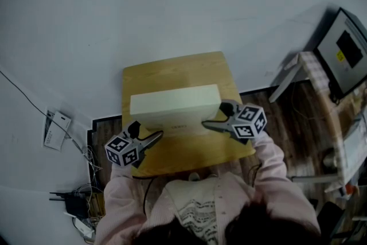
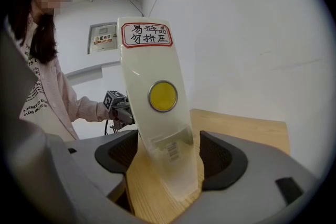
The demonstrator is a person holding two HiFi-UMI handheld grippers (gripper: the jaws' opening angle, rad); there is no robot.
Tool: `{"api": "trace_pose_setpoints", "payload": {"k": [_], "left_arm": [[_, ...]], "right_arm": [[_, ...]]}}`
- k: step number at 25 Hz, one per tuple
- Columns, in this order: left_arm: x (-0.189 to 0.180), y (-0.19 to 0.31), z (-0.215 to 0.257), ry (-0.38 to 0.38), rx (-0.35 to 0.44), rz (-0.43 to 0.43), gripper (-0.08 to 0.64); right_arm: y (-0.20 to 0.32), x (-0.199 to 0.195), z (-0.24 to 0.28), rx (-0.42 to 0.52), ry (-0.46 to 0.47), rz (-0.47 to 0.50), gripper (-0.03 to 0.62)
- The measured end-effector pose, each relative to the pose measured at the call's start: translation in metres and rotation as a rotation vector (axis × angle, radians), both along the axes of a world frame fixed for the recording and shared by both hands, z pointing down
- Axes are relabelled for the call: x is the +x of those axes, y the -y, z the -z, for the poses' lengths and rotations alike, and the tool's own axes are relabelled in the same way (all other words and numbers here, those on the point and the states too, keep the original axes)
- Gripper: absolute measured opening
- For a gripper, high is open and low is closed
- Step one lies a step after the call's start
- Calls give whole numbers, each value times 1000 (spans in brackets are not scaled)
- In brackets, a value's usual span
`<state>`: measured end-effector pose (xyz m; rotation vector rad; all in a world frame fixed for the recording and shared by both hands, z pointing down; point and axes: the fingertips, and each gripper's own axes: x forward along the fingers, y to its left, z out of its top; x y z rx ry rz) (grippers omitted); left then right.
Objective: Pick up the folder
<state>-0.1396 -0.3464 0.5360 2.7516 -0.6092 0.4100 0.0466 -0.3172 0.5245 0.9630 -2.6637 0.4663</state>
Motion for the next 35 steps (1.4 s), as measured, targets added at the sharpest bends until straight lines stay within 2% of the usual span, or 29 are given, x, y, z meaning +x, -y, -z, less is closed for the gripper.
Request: {"api": "trace_pose_setpoints", "payload": {"k": [7,16,30,35], "left_arm": [[13,0,2,-26,35,-58,420],[12,3,0,0,53,-65,371],[12,1,2,43,52,-63,364],[13,-2,6,34,60,-58,362]], "right_arm": [[0,-4,-5,-12,13,0,376],[0,-9,-11,13,-24,19,353],[-2,-9,-8,26,-39,-1,344],[-5,-6,-3,37,-25,-22,342]]}}
